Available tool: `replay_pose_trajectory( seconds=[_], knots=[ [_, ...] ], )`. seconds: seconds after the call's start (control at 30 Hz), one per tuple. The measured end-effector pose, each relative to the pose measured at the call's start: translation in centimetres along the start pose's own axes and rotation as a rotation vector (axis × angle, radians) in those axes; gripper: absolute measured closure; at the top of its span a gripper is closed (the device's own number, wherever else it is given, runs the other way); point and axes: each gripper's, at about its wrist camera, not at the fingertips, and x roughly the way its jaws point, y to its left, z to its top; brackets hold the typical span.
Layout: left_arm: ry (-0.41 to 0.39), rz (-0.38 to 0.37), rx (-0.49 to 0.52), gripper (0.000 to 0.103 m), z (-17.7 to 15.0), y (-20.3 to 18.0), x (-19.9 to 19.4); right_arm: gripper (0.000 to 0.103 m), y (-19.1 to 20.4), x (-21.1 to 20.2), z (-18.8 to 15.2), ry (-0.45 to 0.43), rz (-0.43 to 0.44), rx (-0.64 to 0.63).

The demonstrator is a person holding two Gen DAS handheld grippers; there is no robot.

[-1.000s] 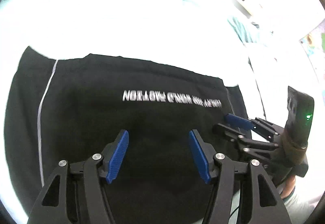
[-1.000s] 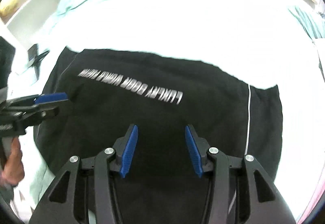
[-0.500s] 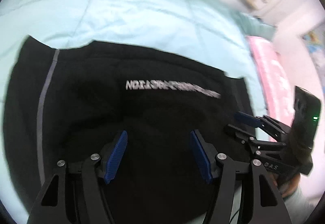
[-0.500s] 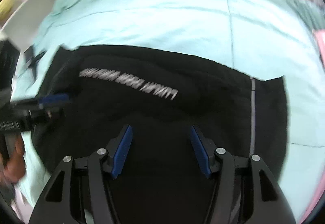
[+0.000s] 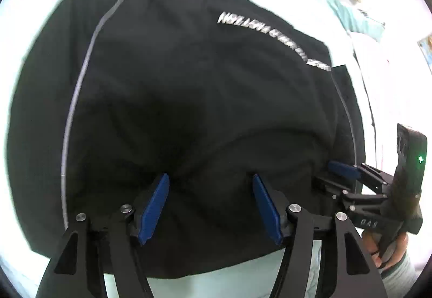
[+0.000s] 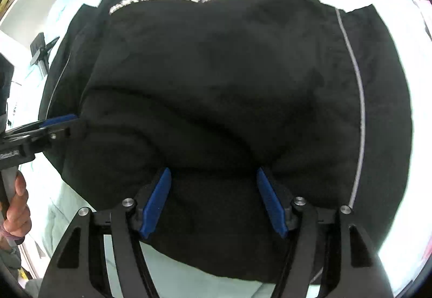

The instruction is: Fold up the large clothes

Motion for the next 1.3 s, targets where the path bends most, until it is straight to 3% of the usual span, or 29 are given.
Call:
replay_pose_trajectory(
  seconds=[0.17, 0.4, 0.57, 0.77, 0.97, 1.13, 1.3],
  knots=[
    [-0.110, 0.014, -0.005, 0.037, -0.5, -0.5, -4.9, 0.035, -0.3, -3.9, -1.2, -0.063, -0.041, 0.037],
    [-0.262, 0.028, 0.035, 0.037, 0.9, -1.3, -12.5, 0.035, 0.3, -11.6, -1.1, -0.197, -0.189, 0.024],
    [-0.326, 0.041, 0.061, 0.037, 0.4, 0.8, -17.2, 0.035, -1.2, -16.1, -0.3, -0.260, -0.206, 0.035],
    [-0.343, 0.091, 0.122, 0.037, 1.1, 0.8, -18.1, 0.035, -1.2, -18.1, 0.9, -0.300, -0.235, 0.056],
    [-0.359, 0.100, 0.047, 0.037, 2.5, 4.2, -19.0, 0.035, -3.1, -18.0, 1.4, -0.310, -0.249, 0.085],
    [-0.338, 0.098, -0.035, 0.037, 3.8, 8.8, -18.4, 0.034, -7.7, -17.3, 1.6, -0.294, -0.274, 0.157],
    [-0.268, 0.080, -0.127, 0.036, 4.8, 14.1, -15.5, 0.034, -14.2, -14.2, 2.0, -0.229, -0.195, 0.280]
  ],
)
